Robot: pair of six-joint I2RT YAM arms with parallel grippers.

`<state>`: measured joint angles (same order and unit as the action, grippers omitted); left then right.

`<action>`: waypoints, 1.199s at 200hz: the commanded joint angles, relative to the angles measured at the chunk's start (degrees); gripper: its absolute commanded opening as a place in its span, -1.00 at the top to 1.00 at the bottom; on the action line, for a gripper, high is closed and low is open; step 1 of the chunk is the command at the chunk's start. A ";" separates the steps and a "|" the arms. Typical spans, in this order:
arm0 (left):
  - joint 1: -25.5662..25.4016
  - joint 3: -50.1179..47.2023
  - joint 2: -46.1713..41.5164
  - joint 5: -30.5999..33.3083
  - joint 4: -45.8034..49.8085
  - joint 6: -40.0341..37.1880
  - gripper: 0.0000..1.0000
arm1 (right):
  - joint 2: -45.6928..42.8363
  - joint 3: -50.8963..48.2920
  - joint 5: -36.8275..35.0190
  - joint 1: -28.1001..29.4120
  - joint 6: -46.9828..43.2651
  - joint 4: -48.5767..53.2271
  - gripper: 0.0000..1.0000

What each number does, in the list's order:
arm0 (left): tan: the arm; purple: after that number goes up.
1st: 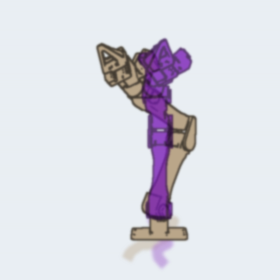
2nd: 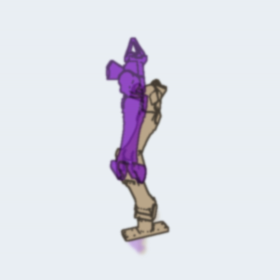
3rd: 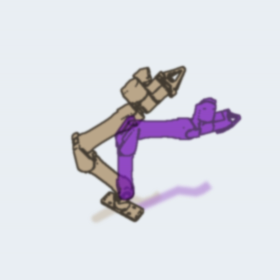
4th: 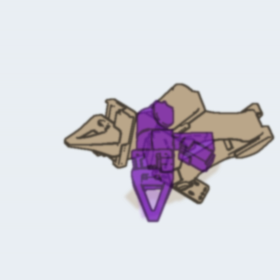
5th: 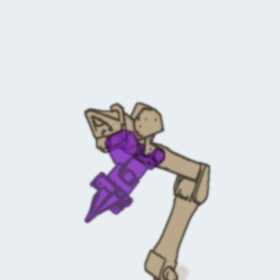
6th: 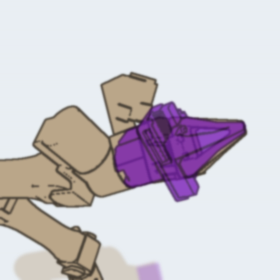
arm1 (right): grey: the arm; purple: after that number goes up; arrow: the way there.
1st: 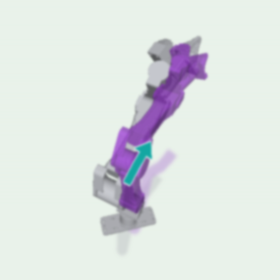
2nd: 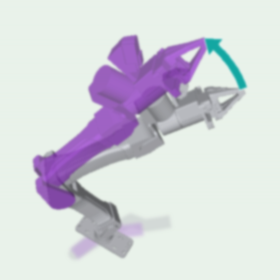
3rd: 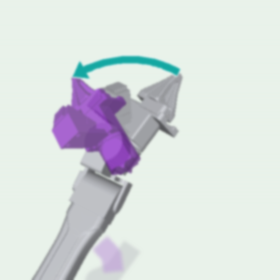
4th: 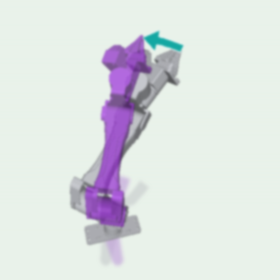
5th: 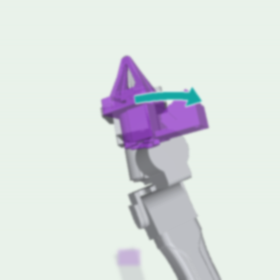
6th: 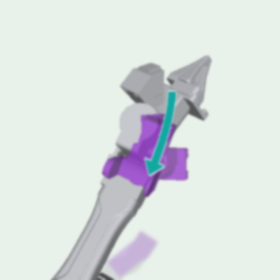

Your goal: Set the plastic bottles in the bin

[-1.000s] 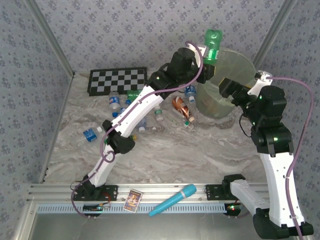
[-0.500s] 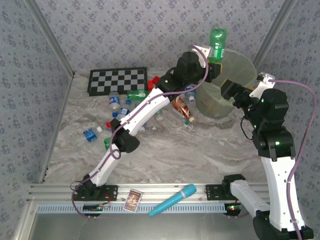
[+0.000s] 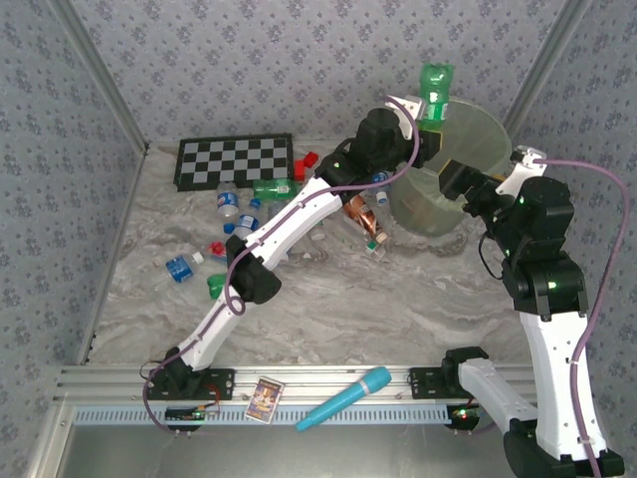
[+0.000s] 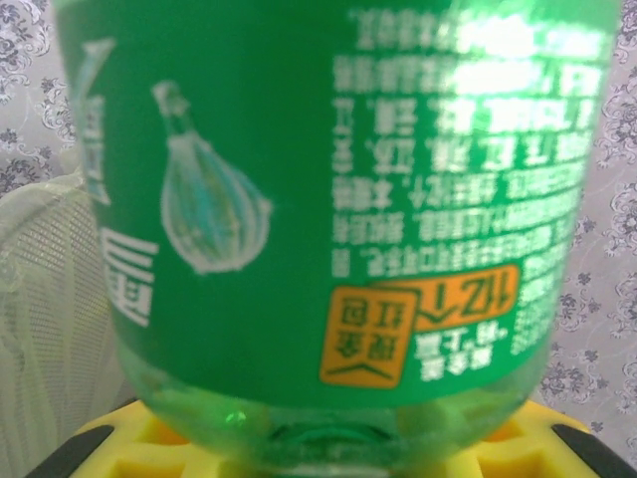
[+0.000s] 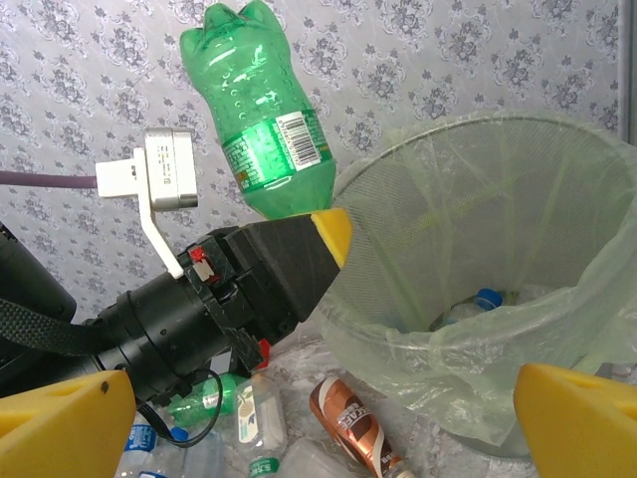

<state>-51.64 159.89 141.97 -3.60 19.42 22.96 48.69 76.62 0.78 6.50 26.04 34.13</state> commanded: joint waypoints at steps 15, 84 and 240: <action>0.23 0.42 0.60 0.10 -2.37 -1.22 0.38 | -0.17 -0.60 -0.46 -0.17 -1.01 -0.38 -0.99; 0.40 0.51 -0.33 -0.80 -1.55 -0.99 -0.97 | -0.02 -0.95 -0.08 -0.31 -0.52 -0.82 -0.99; 2.34 0.07 -10.97 3.88 14.85 -5.26 -0.99 | 0.95 -1.85 1.88 -0.39 -0.06 -3.14 -0.99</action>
<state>-50.96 159.89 137.49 -2.22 28.34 20.34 49.52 75.59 1.28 6.44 26.09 33.80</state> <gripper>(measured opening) 0.998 0.995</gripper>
